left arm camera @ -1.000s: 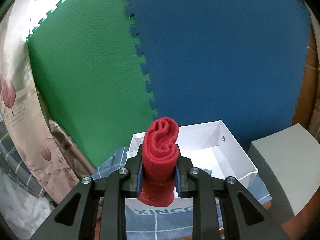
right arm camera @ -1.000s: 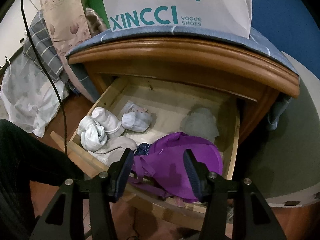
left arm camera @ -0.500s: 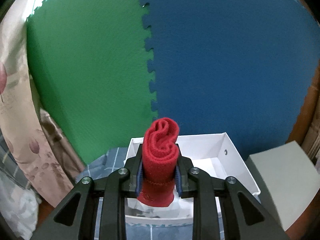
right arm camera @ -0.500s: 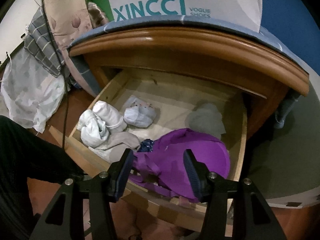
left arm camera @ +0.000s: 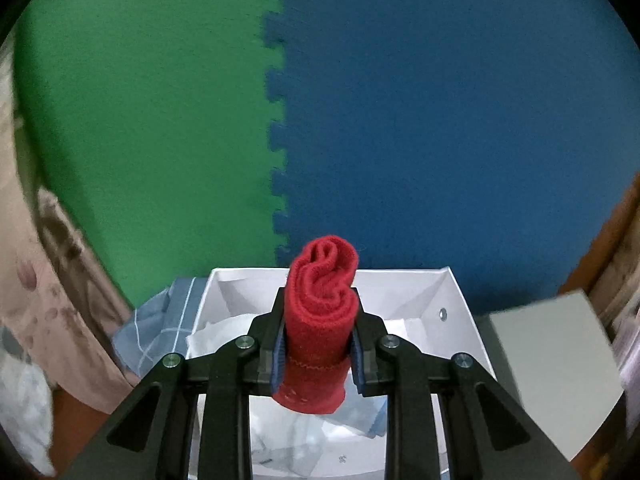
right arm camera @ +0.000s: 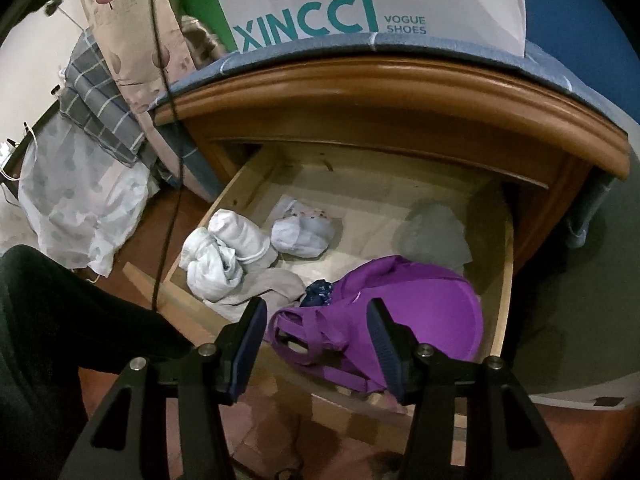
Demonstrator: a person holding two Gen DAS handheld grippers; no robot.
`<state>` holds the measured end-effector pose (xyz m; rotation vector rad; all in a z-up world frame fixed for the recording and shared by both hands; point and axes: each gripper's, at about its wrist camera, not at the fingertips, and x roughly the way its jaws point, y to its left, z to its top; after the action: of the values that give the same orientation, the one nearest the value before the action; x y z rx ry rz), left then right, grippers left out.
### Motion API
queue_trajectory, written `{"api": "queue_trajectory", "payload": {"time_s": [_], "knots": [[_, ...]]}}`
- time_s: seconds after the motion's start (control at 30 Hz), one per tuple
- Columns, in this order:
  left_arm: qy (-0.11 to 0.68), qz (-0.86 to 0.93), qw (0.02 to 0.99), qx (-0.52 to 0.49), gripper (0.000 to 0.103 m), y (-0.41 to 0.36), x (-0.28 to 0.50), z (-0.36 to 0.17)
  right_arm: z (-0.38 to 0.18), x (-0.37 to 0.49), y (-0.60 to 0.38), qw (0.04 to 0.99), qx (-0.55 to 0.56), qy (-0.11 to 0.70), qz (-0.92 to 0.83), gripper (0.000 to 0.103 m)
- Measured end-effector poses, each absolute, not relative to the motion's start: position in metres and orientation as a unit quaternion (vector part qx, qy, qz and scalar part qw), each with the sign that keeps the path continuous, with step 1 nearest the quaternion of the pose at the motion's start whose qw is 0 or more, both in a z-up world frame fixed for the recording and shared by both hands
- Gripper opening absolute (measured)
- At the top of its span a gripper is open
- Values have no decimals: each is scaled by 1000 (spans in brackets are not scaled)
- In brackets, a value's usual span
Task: Take underwear out of drawer
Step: 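Lower the red rolled item into the box and open the left tool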
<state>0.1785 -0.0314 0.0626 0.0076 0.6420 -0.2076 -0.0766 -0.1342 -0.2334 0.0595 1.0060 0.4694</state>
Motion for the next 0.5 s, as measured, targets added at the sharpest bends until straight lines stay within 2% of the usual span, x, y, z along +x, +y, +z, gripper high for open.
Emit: {"api": "queue_trajectory", "payload": {"time_s": [0.17, 0.27, 0.5], "knots": [[350, -160, 916, 115, 23, -89, 191, 46, -234, -75, -141, 842, 65, 485, 228, 53], [370, -175, 901, 143, 23, -115, 198, 36, -234, -76, -143, 841, 73, 485, 230, 53], [432, -195, 880, 25, 23, -137, 221, 22, -232, -81, -142, 839, 64, 485, 237, 53]]}}
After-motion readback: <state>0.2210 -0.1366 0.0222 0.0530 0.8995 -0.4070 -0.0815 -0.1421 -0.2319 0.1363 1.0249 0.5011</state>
